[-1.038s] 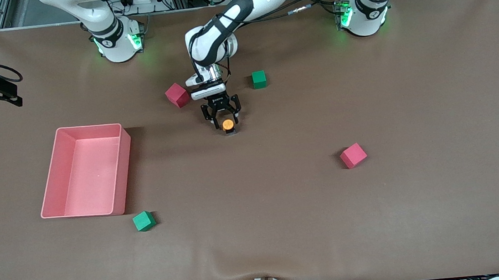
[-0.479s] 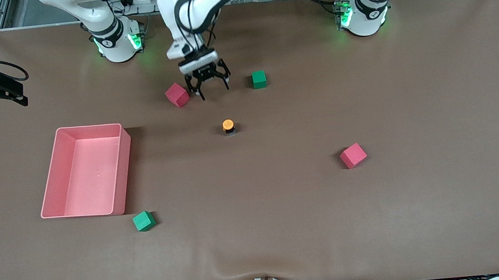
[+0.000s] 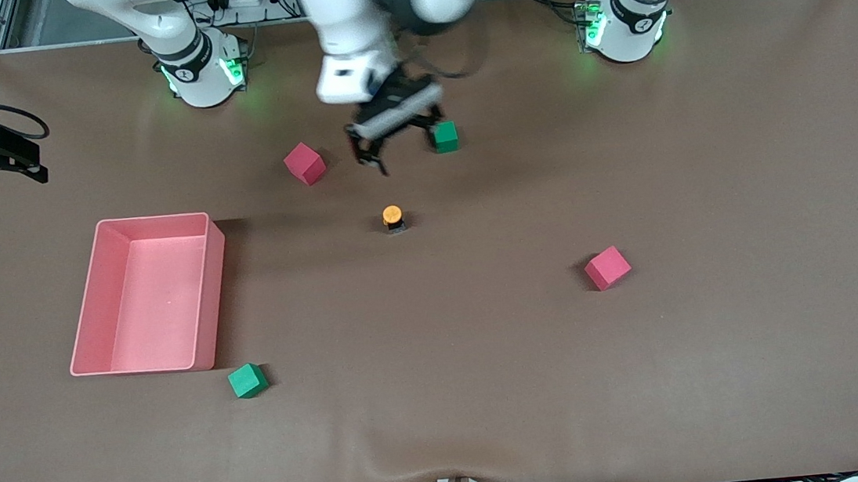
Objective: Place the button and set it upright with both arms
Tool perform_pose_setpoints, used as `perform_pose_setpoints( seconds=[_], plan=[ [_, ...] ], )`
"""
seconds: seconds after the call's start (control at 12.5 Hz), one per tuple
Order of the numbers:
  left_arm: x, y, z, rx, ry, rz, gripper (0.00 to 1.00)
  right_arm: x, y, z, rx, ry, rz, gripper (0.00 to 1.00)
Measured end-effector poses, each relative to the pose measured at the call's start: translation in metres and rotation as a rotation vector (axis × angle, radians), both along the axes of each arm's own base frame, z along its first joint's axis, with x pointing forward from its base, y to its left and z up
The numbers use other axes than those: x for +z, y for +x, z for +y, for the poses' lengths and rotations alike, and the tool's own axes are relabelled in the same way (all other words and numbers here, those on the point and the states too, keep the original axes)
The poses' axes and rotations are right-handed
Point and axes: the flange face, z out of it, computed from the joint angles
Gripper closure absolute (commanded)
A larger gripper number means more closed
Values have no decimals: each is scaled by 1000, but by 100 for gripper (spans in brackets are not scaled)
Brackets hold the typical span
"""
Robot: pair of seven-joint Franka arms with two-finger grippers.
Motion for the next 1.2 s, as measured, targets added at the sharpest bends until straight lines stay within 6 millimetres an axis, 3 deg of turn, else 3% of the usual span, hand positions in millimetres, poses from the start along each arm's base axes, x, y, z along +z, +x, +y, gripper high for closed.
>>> perform_pose_setpoints(
  seconds=[0.08, 0.24, 0.4, 0.56, 0.8, 0.96, 1.2],
  plan=[
    [28, 36, 49, -2, -6, 27, 0, 1, 0, -2, -21, -1, -2, 0],
    [63, 94, 148, -31, 20, 73, 0, 3, -1, -5, -56, -2, -7, 0],
    [76, 132, 230, -72, 51, 117, 0, 7, -1, -7, -74, 4, -19, 0],
    [82, 155, 291, -72, 46, 148, 0, 12, -1, -8, -87, 23, -29, 0],
    [101, 170, 380, -159, -29, 195, 0, 13, -1, -8, -108, 35, -31, 0],
    [116, 164, 433, -211, -47, 242, 0, 13, -1, -7, -132, 39, -30, 0],
    [128, 142, 464, -280, -88, 296, 0, 12, -1, -8, -150, 49, -28, 0]
  ],
)
